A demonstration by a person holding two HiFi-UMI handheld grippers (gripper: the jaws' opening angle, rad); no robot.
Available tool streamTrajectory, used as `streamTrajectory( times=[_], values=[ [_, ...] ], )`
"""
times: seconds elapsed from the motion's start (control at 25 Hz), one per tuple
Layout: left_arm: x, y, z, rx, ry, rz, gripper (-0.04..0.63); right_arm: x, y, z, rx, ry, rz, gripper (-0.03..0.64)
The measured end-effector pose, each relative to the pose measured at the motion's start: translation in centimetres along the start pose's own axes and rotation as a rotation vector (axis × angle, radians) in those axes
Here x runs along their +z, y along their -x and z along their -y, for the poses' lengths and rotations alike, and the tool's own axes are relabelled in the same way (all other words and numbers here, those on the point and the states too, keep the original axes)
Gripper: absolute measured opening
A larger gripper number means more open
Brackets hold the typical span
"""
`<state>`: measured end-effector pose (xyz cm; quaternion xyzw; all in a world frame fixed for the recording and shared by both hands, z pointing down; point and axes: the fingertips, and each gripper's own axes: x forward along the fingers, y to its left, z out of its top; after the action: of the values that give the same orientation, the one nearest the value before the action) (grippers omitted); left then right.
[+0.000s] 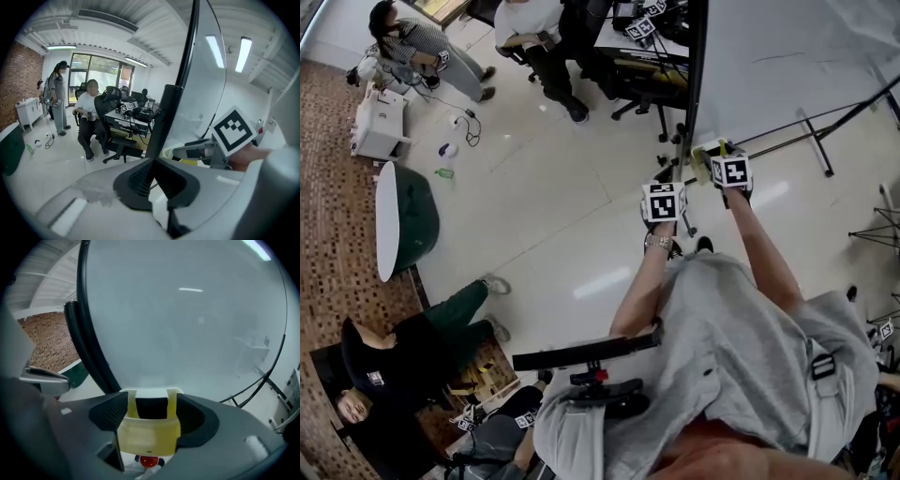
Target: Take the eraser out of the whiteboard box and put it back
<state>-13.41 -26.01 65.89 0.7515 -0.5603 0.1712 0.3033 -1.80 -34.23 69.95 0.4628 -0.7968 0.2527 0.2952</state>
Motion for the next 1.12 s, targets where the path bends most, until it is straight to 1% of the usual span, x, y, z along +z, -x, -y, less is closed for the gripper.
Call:
streamTrajectory(
  times=[0.08, 0.24, 0.28, 0.36, 0.44, 0.64, 0.72, 0.84, 1.0, 1.12],
  values=[
    [0.5, -0.1, -0.3, 0.0, 0.003, 0.002, 0.003, 0.2, -0.9, 0.0, 0.017, 0.004, -0.016, 0.318],
    [0.7, -0.7, 0.0, -0.007, 0.003, 0.001, 0.003, -0.2, -2.2, -0.1, 0.049, 0.044, -0.047, 0.315],
    [0.8, -0.9, 0.0, -0.005, 0.005, 0.002, 0.004, -0.2, -2.4, 0.0, 0.044, 0.053, -0.053, 0.291],
    [1.1, -1.0, 0.0, 0.001, 0.009, 0.008, 0.003, -0.2, -2.2, 0.2, 0.05, 0.057, -0.052, 0.278],
    [1.4, -1.0, 0.0, 0.004, 0.014, 0.014, 0.003, 0.3, -1.0, 0.2, 0.083, 0.033, -0.023, 0.276],
    [1.7, -1.5, 0.1, 0.005, 0.024, 0.017, 0.005, 4.5, 6.0, 0.2, 0.196, -0.065, 0.129, 0.276],
    [1.4, -1.8, 0.4, -0.003, 0.027, 0.007, 0.004, 5.0, 8.3, 0.1, 0.228, -0.079, 0.144, 0.276],
    [1.1, -2.4, 0.8, -0.002, 0.026, 0.001, 0.005, 4.1, 9.4, -0.2, 0.267, -0.083, 0.114, 0.276],
    [1.3, -3.2, 1.8, -0.004, 0.023, 0.009, 0.003, 1.9, 8.2, 1.1, 0.235, -0.088, 0.081, 0.276],
    [1.1, -3.3, 2.2, -0.004, 0.02, 0.003, 0.005, 0.6, 6.7, 1.2, 0.234, -0.105, 0.064, 0.276]
  ],
)
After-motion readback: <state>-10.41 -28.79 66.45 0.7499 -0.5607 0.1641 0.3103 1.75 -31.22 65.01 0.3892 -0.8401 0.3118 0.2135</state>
